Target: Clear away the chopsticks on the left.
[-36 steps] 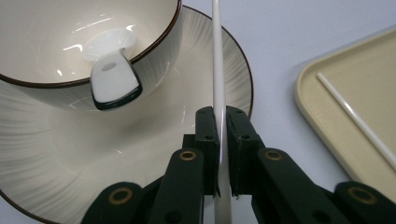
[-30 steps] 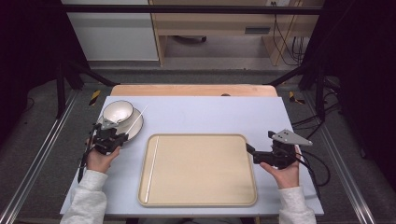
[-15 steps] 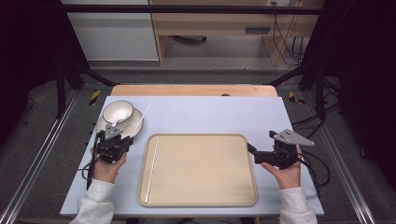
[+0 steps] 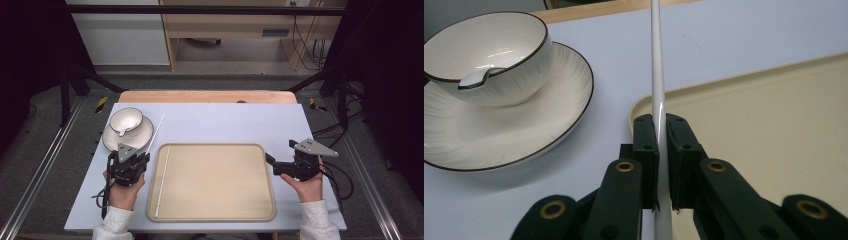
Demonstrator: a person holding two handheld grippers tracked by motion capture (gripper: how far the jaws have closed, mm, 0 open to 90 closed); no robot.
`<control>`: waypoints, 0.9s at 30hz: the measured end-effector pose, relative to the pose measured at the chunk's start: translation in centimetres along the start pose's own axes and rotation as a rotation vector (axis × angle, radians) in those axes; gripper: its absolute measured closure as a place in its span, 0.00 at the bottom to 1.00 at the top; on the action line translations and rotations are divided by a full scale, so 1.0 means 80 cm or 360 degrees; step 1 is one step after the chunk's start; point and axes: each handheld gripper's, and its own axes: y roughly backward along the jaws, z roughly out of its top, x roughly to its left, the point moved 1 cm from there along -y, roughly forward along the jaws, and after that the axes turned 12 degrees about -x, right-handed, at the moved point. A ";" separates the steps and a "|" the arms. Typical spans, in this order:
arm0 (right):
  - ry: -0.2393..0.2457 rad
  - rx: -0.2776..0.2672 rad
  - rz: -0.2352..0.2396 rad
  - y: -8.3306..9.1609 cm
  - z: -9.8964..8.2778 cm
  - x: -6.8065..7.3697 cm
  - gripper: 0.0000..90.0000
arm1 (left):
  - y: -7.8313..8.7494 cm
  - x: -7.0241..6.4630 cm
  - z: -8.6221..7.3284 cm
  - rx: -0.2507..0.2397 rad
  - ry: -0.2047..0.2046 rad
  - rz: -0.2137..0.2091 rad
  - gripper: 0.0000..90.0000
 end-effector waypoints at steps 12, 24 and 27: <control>-0.0021 -0.0032 0.0012 0.005 0.004 -0.002 0.04 | 0.016 -0.028 -0.008 -0.0045 0.0108 0.0023 0.94; -0.0020 -0.0019 0.0021 0.003 0.003 -0.001 0.04 | 0.026 -0.046 -0.039 -0.0096 0.0225 0.0051 0.94; -0.0019 -0.0011 0.0023 0.001 0.002 0.000 0.04 | 0.024 -0.052 -0.046 -0.0103 0.0246 0.0055 0.94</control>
